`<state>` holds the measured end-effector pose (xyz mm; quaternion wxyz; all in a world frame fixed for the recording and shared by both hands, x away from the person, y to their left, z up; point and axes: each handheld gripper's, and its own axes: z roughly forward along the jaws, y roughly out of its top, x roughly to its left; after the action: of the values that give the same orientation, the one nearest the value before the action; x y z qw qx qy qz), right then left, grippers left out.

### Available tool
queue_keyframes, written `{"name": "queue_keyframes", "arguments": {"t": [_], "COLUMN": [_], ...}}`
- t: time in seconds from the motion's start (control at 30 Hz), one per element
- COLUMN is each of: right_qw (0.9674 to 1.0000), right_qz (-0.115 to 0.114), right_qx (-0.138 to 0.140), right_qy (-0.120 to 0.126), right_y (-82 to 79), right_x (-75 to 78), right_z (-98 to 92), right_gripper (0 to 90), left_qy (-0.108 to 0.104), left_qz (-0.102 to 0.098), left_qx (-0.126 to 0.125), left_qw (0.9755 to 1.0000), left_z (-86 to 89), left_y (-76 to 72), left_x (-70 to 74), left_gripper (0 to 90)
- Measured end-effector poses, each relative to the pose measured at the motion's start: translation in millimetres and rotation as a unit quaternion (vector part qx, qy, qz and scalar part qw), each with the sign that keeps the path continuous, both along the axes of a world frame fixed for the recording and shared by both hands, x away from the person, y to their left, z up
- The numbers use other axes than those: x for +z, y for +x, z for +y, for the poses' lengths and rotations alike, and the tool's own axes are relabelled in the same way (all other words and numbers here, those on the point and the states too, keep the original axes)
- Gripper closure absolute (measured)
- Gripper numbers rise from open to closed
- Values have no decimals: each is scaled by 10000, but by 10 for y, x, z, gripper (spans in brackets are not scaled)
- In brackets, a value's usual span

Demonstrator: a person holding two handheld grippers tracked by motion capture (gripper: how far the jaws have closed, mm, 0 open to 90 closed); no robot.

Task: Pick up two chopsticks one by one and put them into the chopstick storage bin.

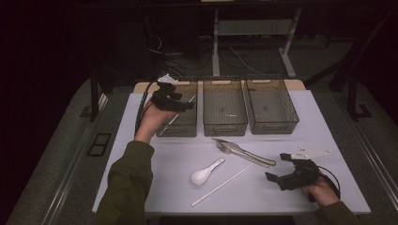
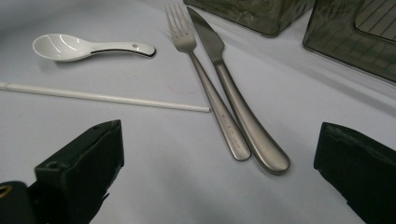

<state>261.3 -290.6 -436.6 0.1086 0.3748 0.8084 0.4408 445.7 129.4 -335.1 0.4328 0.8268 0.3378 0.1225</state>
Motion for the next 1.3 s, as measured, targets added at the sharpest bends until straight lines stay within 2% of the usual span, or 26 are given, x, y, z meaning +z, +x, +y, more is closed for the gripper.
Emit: {"name": "queue_keyframes", "arguments": {"t": [0.13,0.33,0.43,0.57,0.6,0.77,0.9,1.17,1.3], "right_qw": [10000,10000,10000,10000,10000,10000,10000,10000,10000], "right_qz": [-3,-4,-17,-7,-7,-5,-17,-40,-35], "right_qx": [6,6,14,-6,-6,-2,-6,5,12], "right_qy": [-8,-9,-8,-18,-20,-29,-34,-41,-51], "right_y": [-6,-7,-8,-10,-9,-13,-15,-16,-20], "right_x": [1,2,3,2,2,2,3,1,2], "right_z": [2,2,2,0,-1,1,1,2,3], "right_gripper": [17,17,17,16,17,16,16,16,16], "left_qy": [-55,-109,-268,-444,-382,-411,-423,-419,-299], "left_qz": [-80,-134,-153,-191,-204,-310,-281,-275,-216], "left_qx": [-210,-439,-482,-505,-562,-673,-786,-907,-1047], "left_qw": [9997,9989,9984,9976,9975,9964,9956,9946,9938], "left_z": [-60,-143,-172,-222,-224,-314,-377,-501,-578], "left_y": [-151,-388,-498,-634,-665,-838,-948,-1166,-1269], "left_x": [49,40,32,10,7,-3,-38,-179,-287], "left_gripper": [204,138,118,38,18,0,0,0,2]}}
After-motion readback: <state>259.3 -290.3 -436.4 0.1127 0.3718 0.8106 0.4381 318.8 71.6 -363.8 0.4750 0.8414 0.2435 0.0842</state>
